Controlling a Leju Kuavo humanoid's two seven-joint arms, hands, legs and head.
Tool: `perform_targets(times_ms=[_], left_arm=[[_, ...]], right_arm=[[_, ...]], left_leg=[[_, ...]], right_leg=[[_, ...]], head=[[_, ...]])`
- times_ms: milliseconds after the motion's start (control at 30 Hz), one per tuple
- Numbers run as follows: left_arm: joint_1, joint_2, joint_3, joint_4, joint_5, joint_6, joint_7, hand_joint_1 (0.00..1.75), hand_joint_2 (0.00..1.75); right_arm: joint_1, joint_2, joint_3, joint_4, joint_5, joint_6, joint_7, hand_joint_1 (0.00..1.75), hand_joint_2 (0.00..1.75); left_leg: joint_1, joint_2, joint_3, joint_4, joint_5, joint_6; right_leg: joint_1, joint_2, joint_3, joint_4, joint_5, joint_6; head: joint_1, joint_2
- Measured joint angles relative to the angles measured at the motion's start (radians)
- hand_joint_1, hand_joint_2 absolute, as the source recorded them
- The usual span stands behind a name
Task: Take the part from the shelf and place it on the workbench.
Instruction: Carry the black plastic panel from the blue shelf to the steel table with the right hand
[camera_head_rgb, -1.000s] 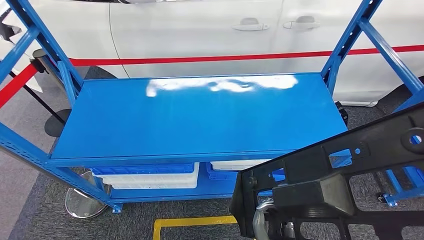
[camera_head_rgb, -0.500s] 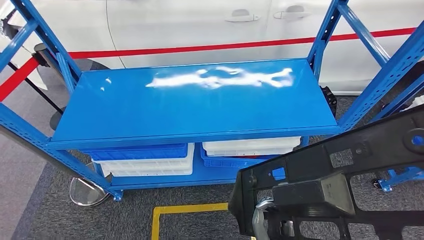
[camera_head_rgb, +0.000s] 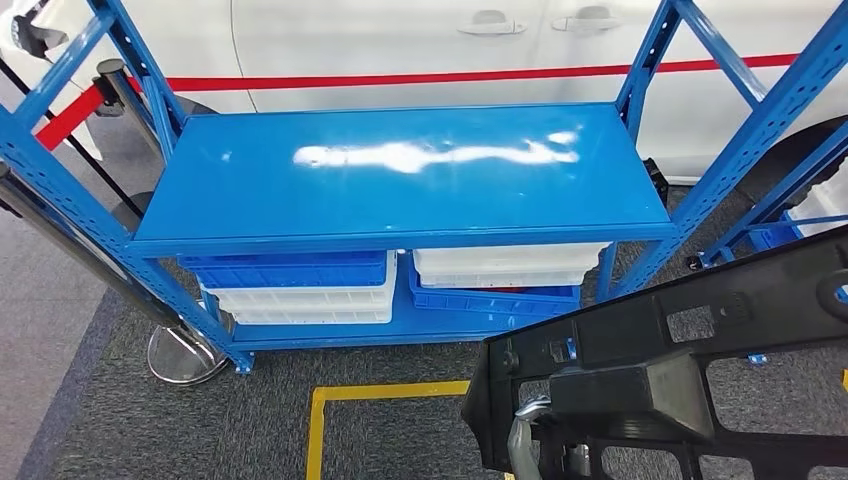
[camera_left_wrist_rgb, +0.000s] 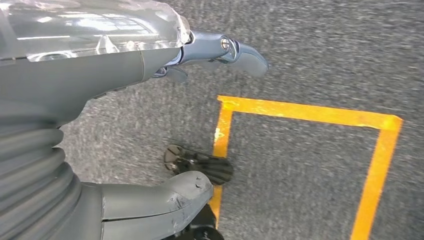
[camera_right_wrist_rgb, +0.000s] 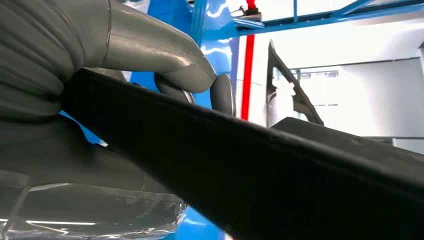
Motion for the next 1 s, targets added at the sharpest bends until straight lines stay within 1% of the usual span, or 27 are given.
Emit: perform_targets(times_ms=[33,67,100,133,167,233,267,300,333,367,400,433,467,500,533,567,600,633,667,733,767,800,833,900,933,967,1000], left_arm=[[-0.002,0.0,0.002,0.0,0.001,0.0,0.002,0.0,1.75],[-0.004,0.0,0.003,0.0,0.001,0.0,0.003,0.0,1.75],[-0.006,0.001,0.005,0.0,0.001,0.0,0.004,0.0,1.75],[-0.007,0.001,0.006,0.0,0.0,0.0,0.005,0.0,1.75],[-0.008,0.002,0.006,0.0,0.0,0.0,0.006,0.0,1.75],[-0.008,0.003,0.008,0.0,-0.001,0.0,0.008,0.0,1.75],[-0.008,0.004,0.008,0.0,-0.001,0.0,0.009,0.0,1.75],[-0.006,0.004,0.009,0.0,-0.001,0.0,0.01,0.0,1.75],[-0.006,0.004,0.01,0.0,-0.002,0.0,0.011,0.0,1.75],[-0.006,0.005,0.012,0.0,-0.002,0.0,0.011,0.0,1.75],[-0.007,0.006,0.013,0.0,-0.002,0.0,0.011,0.0,1.75],[-0.008,0.007,0.015,0.0,-0.002,0.0,0.011,0.0,1.75],[-0.008,0.008,0.016,0.0,-0.004,0.0,0.011,0.0,1.75],[-0.008,0.008,0.016,0.0,-0.005,0.0,0.011,0.0,1.75],[-0.008,0.009,0.017,0.0,-0.007,0.0,0.01,0.0,1.75],[-0.009,0.01,0.017,0.0,-0.009,0.0,0.01,0.0,1.75],[-0.01,0.011,0.017,0.0,-0.012,0.0,0.009,0.0,1.75],[-0.011,0.013,0.017,0.0,-0.013,0.0,0.009,0.0,1.75],[-0.012,0.014,0.018,0.0,-0.014,-0.001,0.008,0.0,1.75],[-0.011,0.014,0.021,0.0,-0.016,-0.001,0.008,0.0,1.75],[-0.011,0.015,0.022,0.0,-0.018,0.0,0.008,0.0,1.75],[-0.011,0.015,0.022,0.0,-0.019,0.0,0.008,0.0,1.75],[-0.012,0.015,0.022,0.0,-0.02,0.0,0.008,0.0,1.75],[-0.012,0.015,0.022,0.0,-0.021,0.0,0.008,0.0,1.75],[-0.012,0.015,0.022,0.0,-0.022,0.0,0.008,0.0,1.75],[-0.012,0.015,0.022,0.0,-0.022,0.0,0.008,0.0,1.75],[-0.012,0.015,0.022,0.0,-0.023,0.0,0.008,0.0,1.75]], right_arm=[[-0.001,-0.001,0.001,0.0,-0.002,0.0,0.002,1.75,1.75],[-0.004,-0.001,0.002,0.0,-0.003,0.0,0.003,1.75,1.75],[-0.006,-0.002,0.003,-0.002,-0.004,0.0,0.005,1.75,1.75],[-0.009,-0.002,0.004,-0.003,-0.004,-0.001,0.006,1.75,1.75],[-0.01,-0.002,0.006,-0.004,-0.005,-0.002,0.007,1.75,1.75],[-0.011,-0.003,0.011,-0.005,-0.006,-0.006,0.009,1.75,1.75],[-0.01,-0.004,0.013,-0.005,-0.006,-0.008,0.009,1.75,1.75],[-0.01,-0.005,0.014,-0.005,-0.006,-0.01,0.009,1.75,1.75],[-0.01,-0.006,0.016,-0.005,-0.006,-0.012,0.009,1.75,1.75],[-0.01,-0.006,0.016,-0.006,-0.006,-0.014,0.009,1.75,1.75],[-0.01,-0.006,0.017,-0.006,-0.007,-0.015,0.01,1.75,1.75],[-0.011,-0.006,0.017,-0.006,-0.007,-0.016,0.011,1.75,1.75],[-0.012,-0.006,0.017,-0.006,-0.007,-0.016,0.012,1.75,1.75],[-0.013,-0.007,0.017,-0.006,-0.008,-0.017,0.014,1.75,1.75],[-0.013,-0.007,0.017,-0.006,-0.008,-0.018,0.015,1.75,1.75],[-0.013,-0.007,0.018,-0.006,-0.008,-0.019,0.017,1.75,1.75],[-0.014,-0.007,0.018,-0.006,-0.008,-0.02,0.018,1.75,1.75],[-0.016,-0.007,0.019,-0.006,-0.008,-0.021,0.018,1.75,1.75],[-0.018,-0.007,0.021,-0.006,-0.008,-0.021,0.019,1.75,1.75],[-0.022,-0.007,0.024,-0.006,-0.008,-0.02,0.02,1.75,1.75],[-0.022,-0.007,0.025,-0.006,-0.008,-0.02,0.02,1.75,1.75],[-0.023,-0.008,0.025,-0.006,-0.008,-0.019,0.021,1.75,1.75],[-0.023,-0.008,0.025,-0.006,-0.009,-0.02,0.021,1.75,1.75],[-0.024,-0.009,0.025,-0.005,-0.009,-0.021,0.022,1.75,1.75],[-0.024,-0.009,0.025,-0.005,-0.009,-0.022,0.023,1.75,1.75],[-0.024,-0.01,0.025,-0.005,-0.009,-0.023,0.023,1.75,1.75],[-0.024,-0.011,0.026,-0.005,-0.009,-0.023,0.023,1.75,1.75]], left_leg=[[0.001,0.0,-0.018,0.01,0.007,-0.004],[0.001,-0.001,-0.034,0.021,0.012,-0.009],[0.001,-0.002,-0.047,0.031,0.016,-0.015],[0.001,-0.003,-0.055,0.038,0.022,-0.022],[0.0,-0.004,-0.061,0.041,0.029,-0.028],[0.003,-0.005,-0.067,0.043,0.041,-0.041],[0.005,-0.006,-0.074,0.051,0.029,-0.047],[0.008,-0.007,-0.084,0.076,-0.001,-0.051],[0.009,-0.008,-0.099,0.119,-0.047,-0.055],[0.01,-0.008,-0.115,0.178,-0.1,-0.058],[0.01,-0.009,-0.128,0.242,-0.143,-0.059],[0.01,-0.009,-0.133,0.293,-0.163,-0.06],[0.009,-0.009,-0.124,0.318,-0.158,-0.058],[0.009,-0.009,-0.099,0.308,-0.134,-0.055],[0.007,-0.009,-0.057,0.263,-0.103,-0.049],[0.003,-0.01,-0.003,0.193,-0.084,-0.04],[0.0,-0.011,0.051,0.112,-0.079,-0.031],[-0.004,-0.012,0.092,0.047,-0.085,-0.024],[-0.009,-0.012,0.114,0.005,-0.093,-0.019],[-0.01,-0.012,0.115,-0.02,-0.085,-0.013],[-0.009,-0.01,0.108,-0.024,-0.074,-0.009],[-0.006,-0.008,0.1,-0.029,-0.062,-0.003],[-0.003,-0.005,0.09,-0.031,-0.05,0.003],[-0.005,-0.003,0.062,-0.024,-0.032,0.01],[-0.005,-0.003,0.046,-0.019,-0.024,0.009],[-0.005,-0.002,0.03,-0.012,-0.016,0.008],[-0.005,-0.002,0.014,-0.004,-0.01,0.006]], right_leg=[[-0.003,0.0,0.043,-0.045,0.028,0.002],[-0.005,0.0,0.094,-0.113,0.038,0.002],[-0.004,0.002,0.141,-0.181,0.032,-0.001],[-0.002,0.003,0.171,-0.232,0.02,-0.007],[0.001,0.004,0.184,-0.259,0.008,-0.015],[0.004,0.002,0.175,-0.267,0.017,-0.036],[0.004,0.0,0.167,-0.268,0.026,-0.047],[0.004,-0.002,0.157,-0.27,0.037,-0.056],[0.004,-0.004,0.144,-0.271,0.049,-0.064],[0.006,-0.005,0.13,-0.271,0.06,-0.068],[0.008,-0.005,0.116,-0.27,0.07,-0.07],[0.011,-0.006,0.101,-0.269,0.081,-0.071],[0.014,-0.007,0.086,-0.267,0.092,-0.071],[0.017,-0.007,0.071,-0.265,0.102,-0.071],[0.019,-0.007,0.058,-0.262,0.111,-0.07],[0.021,-0.007,0.048,-0.26,0.12,-0.069],[0.022,-0.007,0.041,-0.259,0.127,-0.066],[0.023,-0.008,0.036,-0.259,0.136,-0.062],[0.021,-0.009,0.033,-0.26,0.145,-0.056],[0.019,-0.01,0.028,-0.263,0.159,-0.044],[0.018,-0.009,0.024,-0.258,0.154,-0.037],[0.018,-0.006,0.017,-0.241,0.13,-0.031],[0.017,-0.003,0.006,-0.205,0.089,-0.025],[0.011,0.0,-0.025,-0.085,-0.008,-0.014],[0.009,0.0,-0.036,-0.027,-0.035,-0.01],[0.006,0.0,-0.036,0.01,-0.037,-0.006],[0.003,0.0,-0.02,0.012,-0.017,-0.004]], head=[[0.0,0.0],[0.0,0.0],[0.0,0.0],[0.0,0.0],[-0.001,0.0],[0.001,0.0],[0.001,0.0],[0.001,0.0],[0.0,0.0],[-0.002,0.0],[-0.002,0.0],[-0.003,0.0],[-0.003,0.0],[-0.003,0.0],[-0.003,0.0],[-0.003,0.0],[-0.002,0.0],[-0.002,0.0],[-0.002,0.0],[-0.005,0.0],[-0.006,0.0],[-0.005,0.0],[-0.003,0.0],[-0.001,0.0],[-0.001,0.0],[-0.001,0.0],[-0.001,0.0]])
